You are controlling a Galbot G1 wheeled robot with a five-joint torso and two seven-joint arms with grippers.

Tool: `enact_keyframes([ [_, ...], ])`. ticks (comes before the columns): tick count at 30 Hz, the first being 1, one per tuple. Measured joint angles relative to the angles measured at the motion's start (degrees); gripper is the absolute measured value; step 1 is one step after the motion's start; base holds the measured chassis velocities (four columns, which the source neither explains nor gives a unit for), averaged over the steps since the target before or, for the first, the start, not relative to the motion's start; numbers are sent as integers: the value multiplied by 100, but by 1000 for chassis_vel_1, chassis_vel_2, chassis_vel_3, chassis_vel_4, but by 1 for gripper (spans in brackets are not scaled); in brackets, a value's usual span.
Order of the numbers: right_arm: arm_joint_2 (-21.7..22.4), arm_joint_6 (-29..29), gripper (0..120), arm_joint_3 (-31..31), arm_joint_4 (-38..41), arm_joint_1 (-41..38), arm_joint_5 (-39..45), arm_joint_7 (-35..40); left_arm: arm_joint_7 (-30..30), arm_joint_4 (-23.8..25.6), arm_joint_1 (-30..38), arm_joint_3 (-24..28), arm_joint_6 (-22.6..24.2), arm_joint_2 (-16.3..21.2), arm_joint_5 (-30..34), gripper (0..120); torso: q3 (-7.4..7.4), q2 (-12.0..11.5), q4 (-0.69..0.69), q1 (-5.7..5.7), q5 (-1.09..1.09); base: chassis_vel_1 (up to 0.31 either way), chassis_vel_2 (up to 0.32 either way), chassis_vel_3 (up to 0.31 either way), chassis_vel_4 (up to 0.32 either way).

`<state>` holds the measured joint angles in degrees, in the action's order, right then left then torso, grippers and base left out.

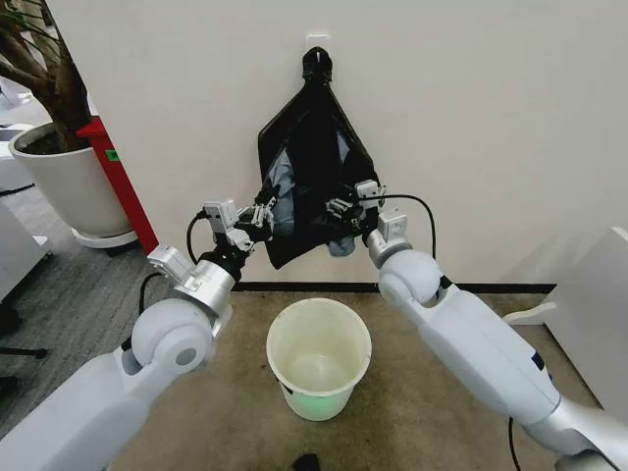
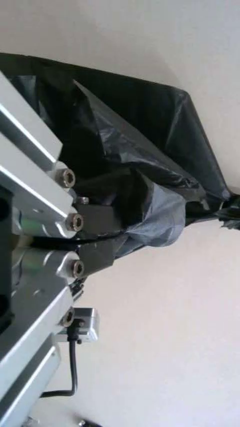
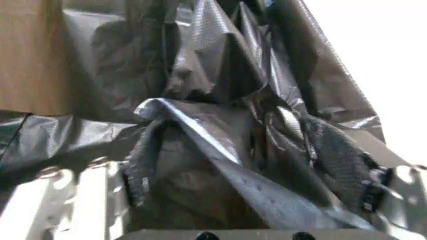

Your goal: Place the garbage bag over the trash bin.

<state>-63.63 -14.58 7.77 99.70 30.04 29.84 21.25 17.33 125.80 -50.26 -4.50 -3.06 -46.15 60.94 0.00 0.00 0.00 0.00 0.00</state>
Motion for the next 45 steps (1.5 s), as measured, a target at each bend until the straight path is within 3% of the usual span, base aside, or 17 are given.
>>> enact_keyframes([
  [21, 20, 24, 0, 13, 129, -101, 193, 213, -93, -91, 66, 7, -73, 4, -47, 0, 0, 0, 0, 0, 0, 0, 0, 0, 0],
  [27, 19, 19, 0, 23, 164, -144, 231, 230, -94, -70, 52, -19, -77, 29, -47, 0, 0, 0, 0, 0, 0, 0, 0, 0, 0],
  [34, 258, -118, 0, -3, 749, -128, 657, 263, -152, -93, 60, -36, -92, 117, -59, 0, 0, 0, 1, 0, 0, 0, 0, 0, 0],
  [37, 692, -525, 0, -42, 1441, 41, 1683, 552, -114, 10, -23, -32, -85, 170, 44, 0, 0, 0, 1, 0, 0, 0, 0, 0, 0],
  [40, 1423, -878, 0, -154, 2264, 503, 2592, 765, 78, 590, -508, 75, 30, 331, 480, 0, 0, 0, -4, 0, 2, 0, 0, 0, 0],
  [45, 1987, -938, 0, -417, 2937, 1035, 2906, 821, -8, 1161, -1507, 101, 131, 514, 505, 0, -2, 1, 0, 0, 2, 0, 0, 0, 0],
])
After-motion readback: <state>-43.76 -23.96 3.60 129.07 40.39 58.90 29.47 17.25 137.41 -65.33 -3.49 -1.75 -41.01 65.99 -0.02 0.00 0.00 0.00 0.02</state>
